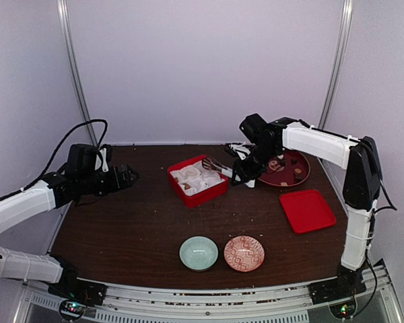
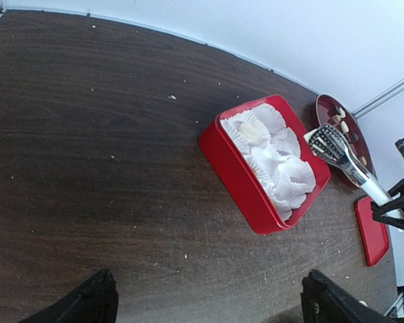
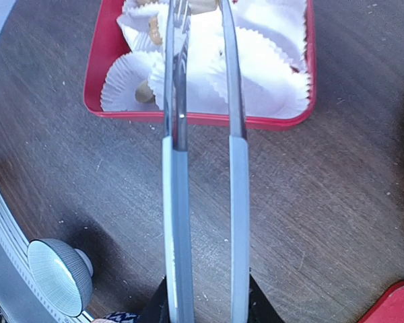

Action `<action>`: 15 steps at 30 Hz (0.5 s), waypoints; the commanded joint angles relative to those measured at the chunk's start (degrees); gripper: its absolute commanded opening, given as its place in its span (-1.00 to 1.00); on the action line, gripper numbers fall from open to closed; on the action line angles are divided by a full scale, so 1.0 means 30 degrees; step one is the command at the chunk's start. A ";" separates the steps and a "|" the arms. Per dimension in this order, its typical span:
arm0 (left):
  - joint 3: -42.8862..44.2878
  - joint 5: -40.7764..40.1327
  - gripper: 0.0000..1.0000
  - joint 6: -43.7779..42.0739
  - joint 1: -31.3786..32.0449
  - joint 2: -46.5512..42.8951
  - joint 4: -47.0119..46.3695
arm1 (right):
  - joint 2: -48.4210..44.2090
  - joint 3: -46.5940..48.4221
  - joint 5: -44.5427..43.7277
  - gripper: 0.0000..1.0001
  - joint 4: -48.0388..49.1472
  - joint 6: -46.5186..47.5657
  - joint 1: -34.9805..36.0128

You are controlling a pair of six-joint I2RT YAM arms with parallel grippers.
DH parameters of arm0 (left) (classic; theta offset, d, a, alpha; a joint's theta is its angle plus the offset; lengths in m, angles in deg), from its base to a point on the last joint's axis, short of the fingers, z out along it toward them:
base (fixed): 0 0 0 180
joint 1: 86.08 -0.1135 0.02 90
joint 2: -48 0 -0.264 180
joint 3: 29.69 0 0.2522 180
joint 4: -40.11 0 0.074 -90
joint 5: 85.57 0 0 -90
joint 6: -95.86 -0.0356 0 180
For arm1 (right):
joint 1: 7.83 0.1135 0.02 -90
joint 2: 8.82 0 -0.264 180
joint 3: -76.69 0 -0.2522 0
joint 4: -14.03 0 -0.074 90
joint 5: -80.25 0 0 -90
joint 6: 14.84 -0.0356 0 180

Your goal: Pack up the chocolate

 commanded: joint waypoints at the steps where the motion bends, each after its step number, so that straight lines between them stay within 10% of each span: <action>1: 0.0354 -0.0864 0.96 -0.1282 -0.0132 -0.0481 0.0351 | 0.0866 0.1407 -0.0642 -0.70 -0.0726 0.0490 0.0749; 15: 0.0080 0.0476 0.95 -0.1415 -0.0133 -0.0360 -0.0247 | 0.2816 0.3100 -0.1139 -0.57 -0.1271 0.0491 0.1287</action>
